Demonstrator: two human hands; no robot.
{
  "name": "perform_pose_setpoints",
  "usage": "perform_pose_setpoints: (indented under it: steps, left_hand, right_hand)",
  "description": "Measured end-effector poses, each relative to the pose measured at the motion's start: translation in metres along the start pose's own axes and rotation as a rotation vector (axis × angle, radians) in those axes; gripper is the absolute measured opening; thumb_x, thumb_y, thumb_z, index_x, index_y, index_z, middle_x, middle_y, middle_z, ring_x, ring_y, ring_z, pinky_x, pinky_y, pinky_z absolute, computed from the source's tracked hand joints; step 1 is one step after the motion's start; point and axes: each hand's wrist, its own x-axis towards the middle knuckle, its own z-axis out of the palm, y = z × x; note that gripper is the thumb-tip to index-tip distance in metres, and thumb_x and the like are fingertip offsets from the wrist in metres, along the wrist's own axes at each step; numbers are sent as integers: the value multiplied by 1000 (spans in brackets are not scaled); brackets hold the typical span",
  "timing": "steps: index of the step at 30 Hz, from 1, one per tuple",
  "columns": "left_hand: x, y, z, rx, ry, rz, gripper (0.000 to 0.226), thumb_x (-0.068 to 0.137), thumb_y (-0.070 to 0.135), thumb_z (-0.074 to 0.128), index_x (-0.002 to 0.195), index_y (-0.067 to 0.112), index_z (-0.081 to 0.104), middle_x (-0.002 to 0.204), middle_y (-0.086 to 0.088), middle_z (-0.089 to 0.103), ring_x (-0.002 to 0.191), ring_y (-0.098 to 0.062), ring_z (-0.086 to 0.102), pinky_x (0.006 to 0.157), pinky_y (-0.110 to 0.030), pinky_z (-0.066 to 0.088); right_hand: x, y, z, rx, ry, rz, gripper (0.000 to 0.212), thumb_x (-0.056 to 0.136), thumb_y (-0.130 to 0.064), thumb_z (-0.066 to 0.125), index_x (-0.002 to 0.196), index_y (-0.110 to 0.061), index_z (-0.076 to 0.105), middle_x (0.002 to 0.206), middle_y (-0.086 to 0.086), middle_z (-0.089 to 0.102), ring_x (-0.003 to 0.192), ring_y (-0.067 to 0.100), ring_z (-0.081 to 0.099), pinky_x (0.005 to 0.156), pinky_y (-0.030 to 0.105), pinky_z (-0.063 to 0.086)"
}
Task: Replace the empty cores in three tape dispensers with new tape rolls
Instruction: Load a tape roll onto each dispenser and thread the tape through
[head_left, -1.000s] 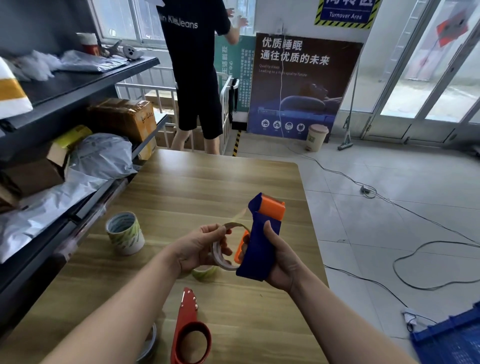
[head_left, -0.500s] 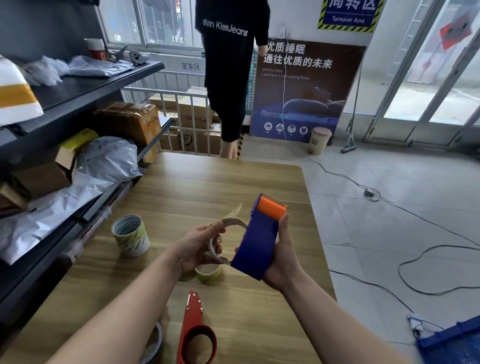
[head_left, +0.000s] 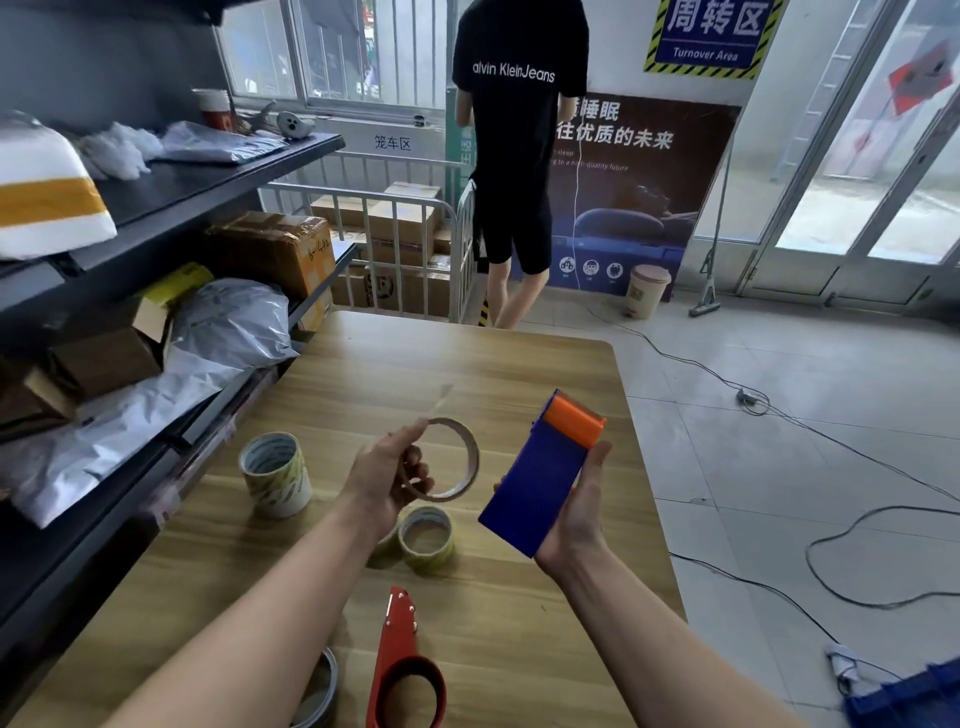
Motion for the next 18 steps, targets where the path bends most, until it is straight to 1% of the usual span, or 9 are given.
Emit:
perform_pose_setpoints:
  steps: [1, 3, 6, 9, 12, 14, 16, 17, 18]
  left_hand:
    - [0, 1, -1, 37, 30, 20, 24, 73, 22, 75, 79, 16, 52, 57, 0, 46, 49, -15, 45, 49, -27, 40]
    - [-2, -1, 0, 115, 64, 42, 17, 78, 12, 70, 83, 13, 54, 65, -3, 50, 56, -16, 48, 54, -28, 41]
    - [-12, -6, 13, 187, 17, 28, 12, 85, 5, 62, 95, 8, 56, 76, -9, 57, 66, -19, 54, 57, -29, 42]
    - [-20, -12, 19, 220, -40, 19, 19, 88, 4, 58, 107, 5, 57, 90, -13, 62, 79, -23, 60, 62, -32, 50]
    - [-23, -16, 22, 215, -61, 17, 16, 90, 4, 55, 104, 6, 60, 101, -18, 64, 90, -30, 61, 69, -37, 54]
    - [-26, -17, 25, 261, -83, 35, 14, 90, 5, 55, 102, 7, 61, 101, -17, 65, 92, -30, 61, 67, -35, 53]
    - [-29, -17, 28, 326, -102, 64, 12, 91, 6, 54, 100, 8, 62, 98, -14, 65, 91, -28, 61, 63, -34, 54]
    - [-29, -16, 29, 343, -112, 75, 11, 92, 7, 55, 99, 8, 63, 97, -14, 65, 90, -27, 61, 63, -34, 55]
    - [-30, -16, 28, 345, -127, 83, 10, 91, 7, 55, 98, 8, 63, 96, -13, 65, 88, -26, 61, 65, -35, 54]
  right_hand:
    - [-1, 0, 0, 14, -20, 7, 84, 67, -90, 42, 94, -13, 65, 82, 7, 61, 70, 24, 57, 73, 37, 48]
    - [-2, 3, 3, 43, -85, 38, 84, 67, -88, 46, 89, -8, 63, 77, 10, 60, 64, 26, 57, 68, 37, 51]
    - [-5, 9, 11, 17, -168, 65, 88, 62, -88, 51, 85, -3, 61, 74, 14, 59, 60, 27, 57, 66, 37, 51]
    - [-5, 11, 10, -23, -156, 57, 87, 66, -86, 47, 84, -2, 62, 73, 14, 61, 59, 26, 59, 64, 34, 52]
    - [-5, 8, 5, -63, -123, 49, 84, 66, -84, 48, 88, -5, 64, 77, 12, 61, 60, 23, 60, 62, 32, 52]
    - [-6, 7, 3, -86, -112, 24, 75, 70, -81, 44, 76, -9, 68, 70, 8, 62, 56, 20, 59, 60, 30, 50]
    - [-6, 6, 0, -74, -109, 21, 71, 71, -78, 41, 66, -14, 71, 67, 5, 63, 57, 20, 58, 63, 31, 47]
    - [-6, 6, -1, -72, -117, 23, 71, 71, -78, 42, 67, -14, 72, 71, 7, 63, 61, 22, 59, 66, 32, 47]
    - [-6, 6, -2, -74, -129, 28, 72, 70, -79, 45, 74, -12, 73, 79, 10, 63, 70, 26, 60, 72, 36, 47]
